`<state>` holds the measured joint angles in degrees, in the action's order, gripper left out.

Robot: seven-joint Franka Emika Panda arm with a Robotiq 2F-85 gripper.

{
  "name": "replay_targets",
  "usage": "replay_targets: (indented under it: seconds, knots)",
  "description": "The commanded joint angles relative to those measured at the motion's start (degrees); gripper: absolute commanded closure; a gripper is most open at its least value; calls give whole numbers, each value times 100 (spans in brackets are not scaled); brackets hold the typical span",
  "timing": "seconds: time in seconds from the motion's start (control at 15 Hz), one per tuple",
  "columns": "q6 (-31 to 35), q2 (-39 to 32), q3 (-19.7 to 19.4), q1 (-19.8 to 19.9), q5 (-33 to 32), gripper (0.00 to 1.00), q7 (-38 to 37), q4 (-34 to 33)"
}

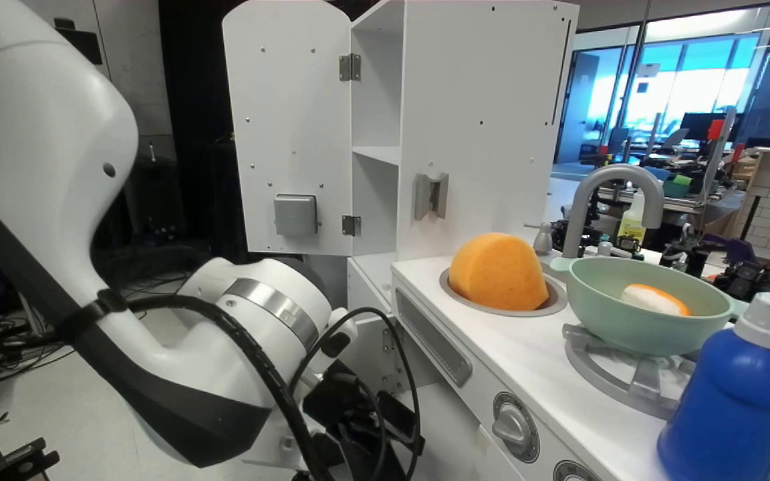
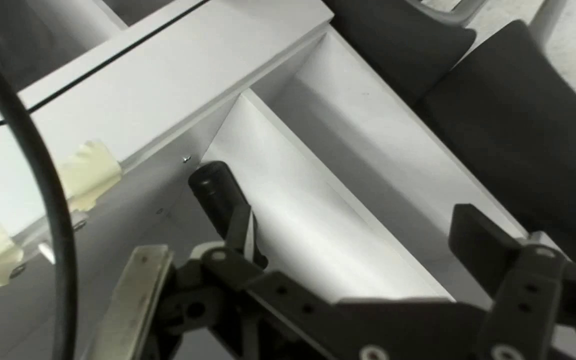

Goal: Pick up the black bottle and the orange object and put them in the cabinet

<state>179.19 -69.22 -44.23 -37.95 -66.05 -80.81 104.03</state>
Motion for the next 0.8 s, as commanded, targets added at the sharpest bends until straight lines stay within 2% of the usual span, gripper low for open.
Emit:
replay_targets:
  seconds: [0.0, 0.13, 0.4, 0.53, 0.73]
  knots:
    - [499, 1290, -251, -276, -425, 0, 321, 1301]
    - [558, 1942, -287, -175, -435, 0, 533, 1661]
    - [279, 3237, 88, 446, 5, 0, 1210, 1996]
    - [73, 3889, 544, 975, 259, 0, 1514, 2022]
    - [-417, 4549, 1608, 1879, 1209, 0, 2199, 1873]
